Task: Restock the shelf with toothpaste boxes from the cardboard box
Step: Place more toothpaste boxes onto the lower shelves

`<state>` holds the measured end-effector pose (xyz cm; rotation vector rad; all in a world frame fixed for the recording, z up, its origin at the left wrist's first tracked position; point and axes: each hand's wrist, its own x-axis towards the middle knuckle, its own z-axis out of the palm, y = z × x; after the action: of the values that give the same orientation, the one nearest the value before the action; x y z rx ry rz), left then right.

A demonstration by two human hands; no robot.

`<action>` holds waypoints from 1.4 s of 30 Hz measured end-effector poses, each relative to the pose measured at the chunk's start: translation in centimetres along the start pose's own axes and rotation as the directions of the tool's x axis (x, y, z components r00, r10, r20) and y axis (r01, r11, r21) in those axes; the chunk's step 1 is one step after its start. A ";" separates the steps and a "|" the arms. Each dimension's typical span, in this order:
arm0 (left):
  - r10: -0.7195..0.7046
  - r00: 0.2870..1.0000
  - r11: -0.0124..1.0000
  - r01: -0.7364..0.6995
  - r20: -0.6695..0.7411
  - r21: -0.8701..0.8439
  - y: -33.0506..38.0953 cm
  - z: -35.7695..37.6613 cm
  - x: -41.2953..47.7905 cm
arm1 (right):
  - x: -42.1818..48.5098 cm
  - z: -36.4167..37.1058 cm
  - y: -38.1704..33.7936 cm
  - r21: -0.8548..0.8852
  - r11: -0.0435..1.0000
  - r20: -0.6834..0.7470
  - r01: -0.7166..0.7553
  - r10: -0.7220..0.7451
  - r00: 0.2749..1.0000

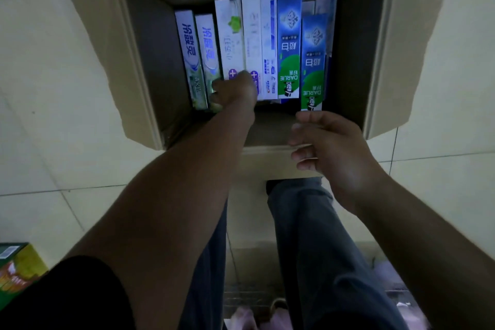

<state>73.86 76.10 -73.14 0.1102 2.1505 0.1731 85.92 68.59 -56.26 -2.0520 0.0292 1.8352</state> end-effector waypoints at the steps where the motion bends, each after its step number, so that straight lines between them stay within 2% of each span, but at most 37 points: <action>1: -0.013 0.999 1.000 0.013 0.033 0.004 0.0 -0.3 0.4 | 0.1 -0.1 -0.2 -0.002 1.000 0.003 0.004 -0.004 1.000; 6: -0.017 0.973 1.000 0.010 0.229 0.029 -0.7 -2.2 0.8 | 0.5 0.5 -1.2 -0.001 1.000 0.039 0.009 -0.009 0.999; 10: 0.091 0.969 0.996 -0.093 0.229 -0.004 0.5 -5.0 -0.8 | 0.8 0.9 -2.3 -0.034 0.999 0.028 0.034 -0.033 0.999; 12: 0.155 0.963 0.985 -0.135 0.222 -0.104 0.9 -7.6 -2.3 | 0.8 0.7 -3.2 -0.039 0.998 0.012 0.057 -0.056 0.998; 15: 0.250 0.931 0.967 -0.225 0.267 -0.121 1.1 -13.0 -4.9 | 1.6 -0.5 -5.5 -0.083 0.986 -0.065 0.147 -0.152 0.986; 18: 0.315 0.824 0.945 -0.318 0.471 -0.077 1.3 -17.5 -7.0 | 2.4 -1.8 -8.0 -0.155 0.965 -0.030 0.212 -0.219 0.975; 21: 0.275 0.634 0.932 -0.361 0.723 -0.038 1.2 -18.8 -7.6 | 2.3 -2.4 -8.7 -0.198 0.963 0.144 0.184 -0.158 0.977; 22: 0.251 0.596 0.923 -0.385 0.763 -0.002 1.2 -18.3 -7.6 | 2.2 -2.7 -8.5 -0.229 0.954 0.175 0.192 -0.154 0.973; 23: 0.241 0.591 0.918 -0.395 0.770 0.015 1.3 -17.6 -7.4 | 2.1 -3.0 -8.3 -0.260 0.941 0.174 0.215 -0.173 0.969; 24: 0.247 0.619 0.927 -0.374 0.745 0.004 1.4 -16.6 -6.9 | 2.1 -3.5 -8.0 -0.272 0.932 0.152 0.238 -0.203 0.967; 26: 0.276 0.726 0.949 -0.309 0.631 -0.059 1.6 -14.0 -5.1 | 1.9 -5.0 -7.4 -0.226 0.936 0.088 0.268 -0.255 0.963; 27: 0.300 0.774 0.942 -0.331 0.557 -0.047 1.7 -12.4 -3.9 | 1.9 -5.8 -7.1 -0.195 0.939 0.045 0.284 -0.280 0.959; 28: 0.347 0.801 0.910 -0.412 0.487 0.030 1.7 -10.8 -2.5 | 1.7 -6.5 -6.7 -0.176 0.936 -0.004 0.303 -0.309 0.951; 29: 0.389 0.798 0.853 -0.501 0.461 0.149 1.5 -9.1 -1.2 | 1.7 -7.1 -6.3 -0.166 0.931 -0.051 0.324 -0.337 0.940; 31: 0.365 0.771 0.704 -0.596 0.522 0.386 0.6 -6.0 0.4 | 1.4 -8.0 -5.5 -0.138 0.923 -0.133 0.359 -0.377 0.917; 33: 0.337 0.744 0.584 -0.646 0.578 0.492 -0.7 -3.4 1.3 | 1.2 -8.5 -4.8 -0.117 0.919 -0.191 0.376 -0.393 0.900; 34: 0.360 0.737 0.557 -0.662 0.572 0.502 -1.3 -2.5 1.7 | 1.2 -8.7 -4.5 -0.111 0.919 -0.205 0.380 -0.395 0.896; 39: 0.500 0.761 0.574 -0.648 0.413 0.500 -2.1 -2.6 3.2 | 0.8 -9.2 -4.0 -0.110 0.918 -0.237 0.380 -0.396 0.887; 42: 0.518 0.798 0.682 -0.603 0.307 0.415 -1.4 -6.1 1.8 | -0.2 -9.0 -4.5 -0.129 0.911 -0.242 0.391 -0.411 0.879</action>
<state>67.78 74.51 -71.52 1.0698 1.8804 -0.0451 95.68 70.09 -54.27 -2.1440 -0.3739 1.3225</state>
